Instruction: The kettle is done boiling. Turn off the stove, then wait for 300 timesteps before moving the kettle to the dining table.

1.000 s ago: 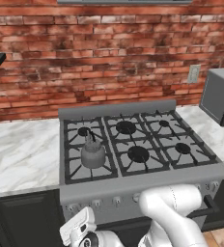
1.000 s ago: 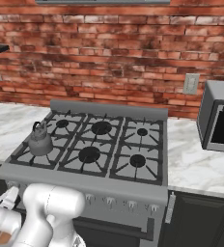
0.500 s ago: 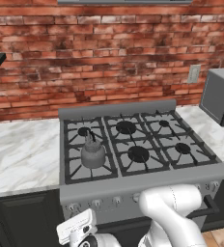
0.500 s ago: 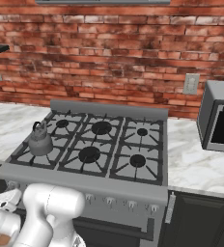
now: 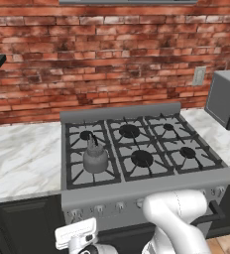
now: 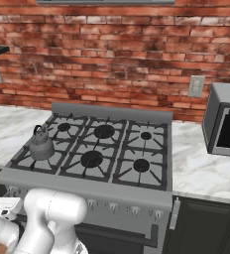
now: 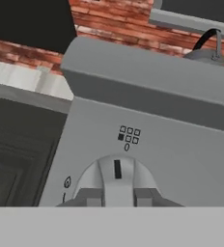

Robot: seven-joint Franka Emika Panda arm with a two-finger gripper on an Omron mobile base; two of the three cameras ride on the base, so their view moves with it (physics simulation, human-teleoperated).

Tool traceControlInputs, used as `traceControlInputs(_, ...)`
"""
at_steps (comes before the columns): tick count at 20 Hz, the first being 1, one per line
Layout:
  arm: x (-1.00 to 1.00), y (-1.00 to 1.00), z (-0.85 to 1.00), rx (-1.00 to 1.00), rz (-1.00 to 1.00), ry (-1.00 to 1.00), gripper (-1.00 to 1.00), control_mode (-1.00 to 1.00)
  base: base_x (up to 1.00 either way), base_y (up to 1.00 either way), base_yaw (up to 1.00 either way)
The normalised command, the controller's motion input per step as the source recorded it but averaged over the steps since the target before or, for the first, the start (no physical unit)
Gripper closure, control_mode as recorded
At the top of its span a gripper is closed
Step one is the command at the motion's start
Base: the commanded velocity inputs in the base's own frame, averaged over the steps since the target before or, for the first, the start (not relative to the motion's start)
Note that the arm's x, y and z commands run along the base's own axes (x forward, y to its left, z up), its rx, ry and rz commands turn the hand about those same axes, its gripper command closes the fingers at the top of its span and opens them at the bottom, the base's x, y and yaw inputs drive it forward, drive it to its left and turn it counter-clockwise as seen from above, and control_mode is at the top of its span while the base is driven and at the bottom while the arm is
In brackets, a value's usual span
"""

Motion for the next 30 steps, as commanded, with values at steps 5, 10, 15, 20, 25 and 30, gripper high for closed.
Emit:
traceControlInputs(5, 0.00, 0.00, -0.04, 0.32, 0.00, 0.03, 1.00, -1.00, 0.00, 0.00, 0.00)
traceControlInputs(10, 0.00, 0.00, -0.08, 0.32, 0.00, 0.09, 1.00, -1.00, 0.00, 0.00, 0.00)
traceControlInputs(15, 0.04, -0.01, -0.16, 0.18, 0.00, 0.17, 1.00, -1.00, 0.00, 0.00, 0.00)
traceControlInputs(20, 0.04, 0.00, -0.18, 0.14, 0.00, 0.20, 1.00, -1.00, 0.00, 0.00, 0.00)
traceControlInputs(25, 0.03, 0.00, -0.20, 0.12, 0.00, 0.19, -1.00, -1.00, 0.00, 0.00, 0.00)
traceControlInputs(30, -0.07, 0.00, -0.03, 0.00, 0.00, 0.00, -1.00, -1.00, 0.00, 0.00, 0.00)
